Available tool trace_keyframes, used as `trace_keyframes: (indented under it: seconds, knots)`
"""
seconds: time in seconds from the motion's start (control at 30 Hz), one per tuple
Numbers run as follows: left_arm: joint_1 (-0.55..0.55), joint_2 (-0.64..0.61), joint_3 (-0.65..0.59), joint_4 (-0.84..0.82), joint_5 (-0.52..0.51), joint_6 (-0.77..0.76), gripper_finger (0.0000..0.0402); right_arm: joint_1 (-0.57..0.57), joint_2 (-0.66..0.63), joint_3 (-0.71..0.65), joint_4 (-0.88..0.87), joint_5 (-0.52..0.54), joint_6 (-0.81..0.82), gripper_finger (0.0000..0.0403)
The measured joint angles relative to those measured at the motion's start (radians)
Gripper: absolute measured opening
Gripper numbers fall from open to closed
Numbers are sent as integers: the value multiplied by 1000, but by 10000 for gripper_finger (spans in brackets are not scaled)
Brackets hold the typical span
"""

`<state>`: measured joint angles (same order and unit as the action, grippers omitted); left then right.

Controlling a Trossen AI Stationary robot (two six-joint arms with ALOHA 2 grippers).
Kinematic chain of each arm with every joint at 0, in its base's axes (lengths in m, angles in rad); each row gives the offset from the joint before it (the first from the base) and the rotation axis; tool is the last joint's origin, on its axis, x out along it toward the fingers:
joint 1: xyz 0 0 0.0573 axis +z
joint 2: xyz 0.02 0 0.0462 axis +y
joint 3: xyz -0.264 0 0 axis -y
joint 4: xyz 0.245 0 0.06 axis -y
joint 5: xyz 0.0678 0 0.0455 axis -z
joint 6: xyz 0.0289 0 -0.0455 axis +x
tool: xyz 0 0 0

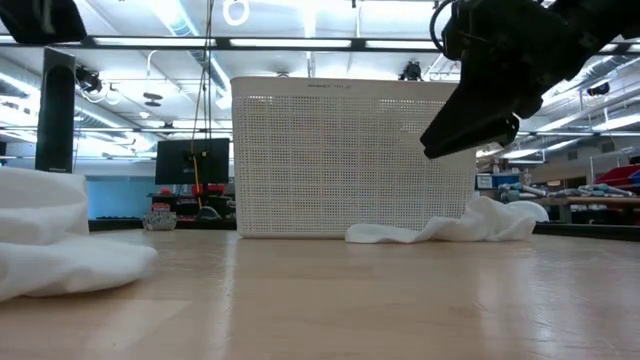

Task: Sort clothes
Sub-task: Put the white pants into the white laundry organizer

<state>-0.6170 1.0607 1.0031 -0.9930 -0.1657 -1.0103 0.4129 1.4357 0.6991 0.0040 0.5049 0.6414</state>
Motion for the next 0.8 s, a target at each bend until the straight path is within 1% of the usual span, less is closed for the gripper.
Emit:
trace_keyframes:
  seconds: [0.1, 0.23, 0.33, 0.47, 0.53, 0.67, 0.8]
  knots:
    - [10, 10, -16, -10, -34, -66, 62, 0, 0, 0, 31, 0, -31, 155]
    - [16, 14, -39, -28, -34, -80, 86, -3, 0, 0, 42, 0, -46, 155]
    - [16, 14, -54, -53, -3, -120, 117, -4, 0, 0, 42, 0, -48, 155]
    - [16, 14, -60, -55, 68, -140, 152, -4, 1, 0, 41, 0, -49, 155]
    - [11, 14, -60, -45, 107, -193, 157, -4, 1, 0, 41, 0, -49, 155]
    - [-17, 25, -60, -27, 104, -231, 157, -4, 1, 0, 41, 0, -49, 155]
    - [-31, 76, -60, -20, 100, -232, 157, -4, 1, 0, 45, 0, -49, 155]
